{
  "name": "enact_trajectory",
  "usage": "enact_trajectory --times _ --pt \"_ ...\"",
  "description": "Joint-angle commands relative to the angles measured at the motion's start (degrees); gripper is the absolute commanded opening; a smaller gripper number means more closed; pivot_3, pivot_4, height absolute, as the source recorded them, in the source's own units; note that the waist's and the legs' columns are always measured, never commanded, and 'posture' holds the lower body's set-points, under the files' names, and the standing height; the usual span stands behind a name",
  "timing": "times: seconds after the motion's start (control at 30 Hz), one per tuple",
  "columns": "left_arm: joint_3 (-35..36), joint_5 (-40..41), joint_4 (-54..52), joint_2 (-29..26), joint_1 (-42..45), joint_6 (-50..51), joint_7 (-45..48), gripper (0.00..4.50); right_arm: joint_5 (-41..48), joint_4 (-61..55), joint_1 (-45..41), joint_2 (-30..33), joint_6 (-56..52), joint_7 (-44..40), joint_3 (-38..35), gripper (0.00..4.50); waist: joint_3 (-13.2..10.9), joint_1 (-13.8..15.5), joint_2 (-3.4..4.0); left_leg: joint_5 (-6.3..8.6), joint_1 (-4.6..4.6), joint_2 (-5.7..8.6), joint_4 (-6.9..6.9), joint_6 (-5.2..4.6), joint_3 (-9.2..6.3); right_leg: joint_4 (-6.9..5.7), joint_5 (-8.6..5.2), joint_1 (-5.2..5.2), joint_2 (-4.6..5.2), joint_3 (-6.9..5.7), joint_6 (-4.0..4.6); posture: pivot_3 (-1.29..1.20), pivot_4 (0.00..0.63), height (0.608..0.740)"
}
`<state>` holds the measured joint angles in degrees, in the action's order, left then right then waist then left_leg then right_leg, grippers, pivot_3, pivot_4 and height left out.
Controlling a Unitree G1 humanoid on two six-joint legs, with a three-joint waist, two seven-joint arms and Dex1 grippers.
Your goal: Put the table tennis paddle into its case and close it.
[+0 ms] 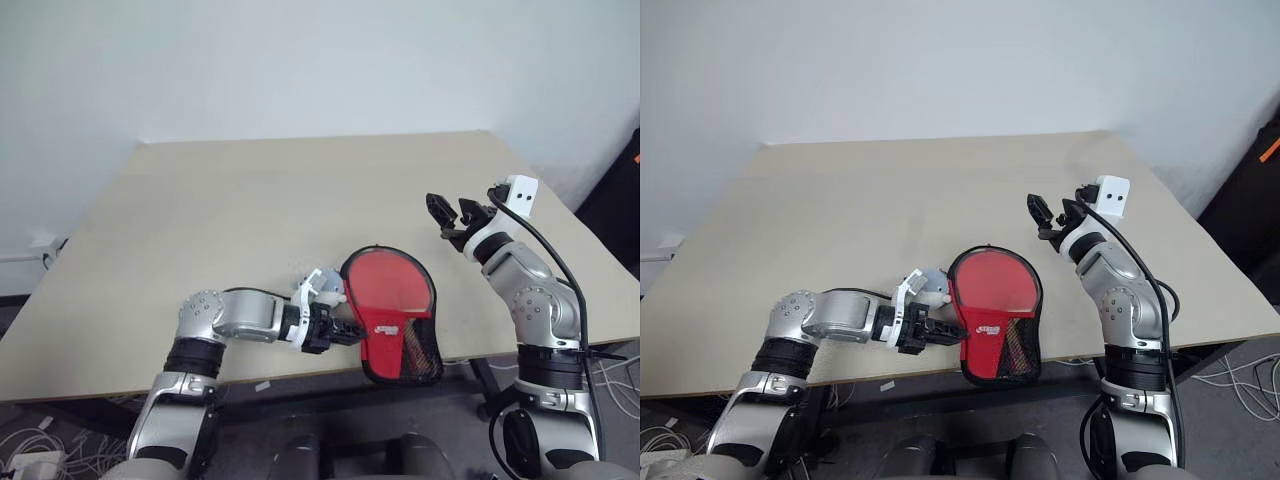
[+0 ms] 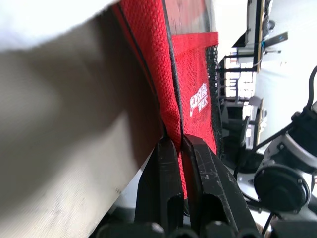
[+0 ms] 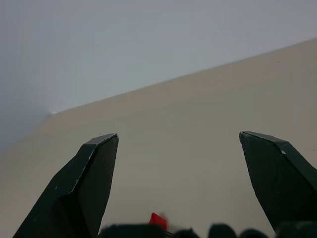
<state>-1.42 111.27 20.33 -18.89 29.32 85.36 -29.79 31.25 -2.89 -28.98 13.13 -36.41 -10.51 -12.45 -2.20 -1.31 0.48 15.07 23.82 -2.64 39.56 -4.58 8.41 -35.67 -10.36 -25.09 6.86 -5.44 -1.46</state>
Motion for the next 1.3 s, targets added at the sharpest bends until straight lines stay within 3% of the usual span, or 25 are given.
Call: enact_trajectory --times 0.03,0.23,0.3,0.43,0.63,0.7,0.77,0.87,0.97,1.07,1.3 --pt "0.11 1.73 -5.79 1.62 -1.54 -2.84 -1.43 0.05 -0.32 -1.87 -1.50 0.38 0.98 -0.58 -0.03 4.25 0.00 -0.02 0.00 0.00 0.00 0.00 -0.02 0.00 0.03 0.00 0.00 -0.01 0.00 0.01 0.00 0.00 0.000 0.724" --pt "3.73 1.73 -12.58 5.50 -5.25 -12.61 -18.26 0.05 -1.02 -1.42 -1.60 0.59 1.32 -1.04 0.44 4.25 0.00 0.04 -0.01 -0.02 -0.02 0.00 -0.08 0.03 0.10 0.01 0.06 -0.06 -0.01 0.15 0.10 0.00 0.000 0.724" --pt "4.47 1.73 -15.07 6.74 -6.34 -13.10 -19.19 0.05 -1.32 -1.32 -1.52 0.47 1.53 -1.10 0.56 4.25 0.01 0.02 -0.01 -0.02 -0.02 0.01 -0.08 0.02 0.12 0.02 0.06 -0.06 -0.01 0.17 0.10 0.00 0.000 0.724" --pt "4.70 1.73 -17.46 6.77 -6.46 -13.07 -20.11 1.03 -1.58 -1.19 -1.49 0.23 1.56 -1.34 0.72 4.25 0.01 0.03 -0.01 -0.03 -0.02 0.00 -0.08 0.04 0.14 0.01 0.04 -0.08 -0.06 0.16 0.07 0.00 0.000 0.724" --pt "6.55 1.73 -17.60 4.16 -6.24 -11.51 -17.68 3.13 -1.57 -0.97 -1.63 0.09 0.80 -1.79 0.65 4.25 0.01 0.01 -0.01 -0.03 -0.02 0.01 -0.09 0.04 0.17 0.01 0.02 -0.08 -0.07 0.16 0.03 0.00 0.000 0.724" --pt "6.74 1.73 -17.40 1.82 -5.36 -10.34 -14.99 3.13 -1.36 -0.91 -1.65 0.10 0.38 -2.02 0.64 4.25 0.01 -0.05 -0.01 -0.04 -0.02 -0.01 -0.11 0.05 0.18 0.01 0.02 -0.10 -0.11 0.16 0.03 0.00 0.000 0.724" --pt "6.24 1.73 -19.97 -4.09 -2.34 -10.41 -12.55 3.13 -1.25 -1.17 -1.08 0.49 -1.07 -3.32 1.92 4.25 -0.01 -0.09 -0.03 -0.05 -0.02 -0.01 -0.17 0.08 0.21 0.00 0.02 -0.13 -0.11 0.18 0.03 0.00 0.000 0.724" --pt "5.91 1.73 -23.44 -9.81 1.77 -10.78 -5.75 3.13 -1.68 -1.68 -0.23 1.17 -3.46 -5.36 4.49 4.25 -0.02 -0.07 -0.10 -0.11 0.00 -0.03 -0.28 0.17 0.22 0.01 0.04 -0.21 -0.13 0.17 0.06 0.00 0.000 0.724" --pt "7.42 -0.30 -25.91 -15.01 8.22 -9.98 6.84 3.13 -3.42 -2.58 1.48 2.73 -6.36 -8.39 10.21 4.25 0.00 0.01 -0.13 -0.11 -0.01 0.04 -0.37 0.17 0.26 0.07 0.03 -0.21 -0.04 0.17 0.05 0.00 0.000 0.724" --pt "5.94 -13.84 -24.86 -19.25 14.62 -10.15 21.97 3.13 -5.40 -1.53 2.00 3.31 -7.28 -9.10 13.75 4.25 -0.01 -0.11 -0.13 -0.13 0.00 0.03 -0.43 0.21 0.45 0.08 0.03 -0.22 -0.07 0.14 0.05 0.00 0.000 0.724" --pt "-9.95 -50.17 -15.12 -25.13 21.01 -24.02 54.83 3.13 -9.12 4.90 -1.33 1.63 -9.23 -8.02 16.38 4.25 -0.01 -0.20 -0.12 -0.47 -0.20 0.01 -1.01 0.78 0.83 0.05 0.02 -0.35 -0.14 0.09 0.15 0.00 0.000 0.724"
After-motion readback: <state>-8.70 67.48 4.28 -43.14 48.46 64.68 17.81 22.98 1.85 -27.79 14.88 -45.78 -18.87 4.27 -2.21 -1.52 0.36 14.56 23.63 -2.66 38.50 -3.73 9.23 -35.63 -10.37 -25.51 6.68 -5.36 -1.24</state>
